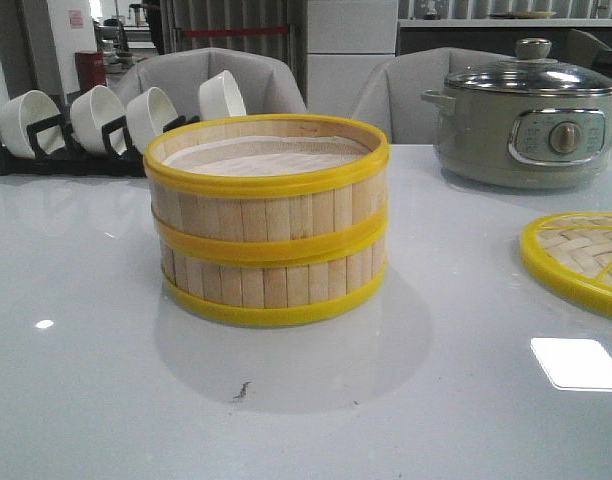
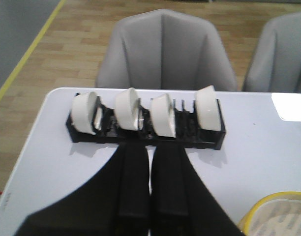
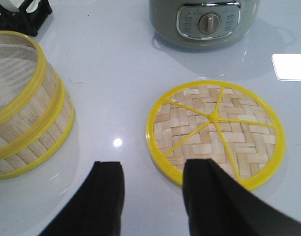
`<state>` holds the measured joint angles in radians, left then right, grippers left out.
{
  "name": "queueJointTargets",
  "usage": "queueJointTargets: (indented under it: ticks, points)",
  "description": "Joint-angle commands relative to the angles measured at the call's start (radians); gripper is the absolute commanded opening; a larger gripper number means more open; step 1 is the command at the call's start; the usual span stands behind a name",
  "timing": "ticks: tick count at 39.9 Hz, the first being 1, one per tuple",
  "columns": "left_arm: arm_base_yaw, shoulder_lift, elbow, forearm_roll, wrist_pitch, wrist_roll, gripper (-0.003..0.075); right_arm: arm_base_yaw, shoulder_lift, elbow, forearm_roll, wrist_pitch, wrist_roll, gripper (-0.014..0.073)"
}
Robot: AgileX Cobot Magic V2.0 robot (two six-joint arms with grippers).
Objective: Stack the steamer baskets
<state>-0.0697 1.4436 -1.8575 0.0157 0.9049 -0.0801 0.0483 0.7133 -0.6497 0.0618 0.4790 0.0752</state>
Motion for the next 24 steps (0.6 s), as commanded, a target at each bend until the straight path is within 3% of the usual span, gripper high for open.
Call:
queueJointTargets:
  ticks: [1,12,24]
  points:
    - [0.053,-0.149,0.132,-0.036,-0.121,-0.014,0.0086,0.0,0.002,-0.039,0.005,-0.074,-0.002,0.0395]
    - [-0.032,-0.514,0.636,-0.016,-0.235,-0.016,0.0086,0.0,0.002,-0.039,0.006,-0.067,-0.002,0.0395]
    - [-0.109,-0.874,0.997,0.003,-0.303,-0.016,0.0085,0.0,0.002,-0.039,0.006,-0.048,-0.002,0.0395]
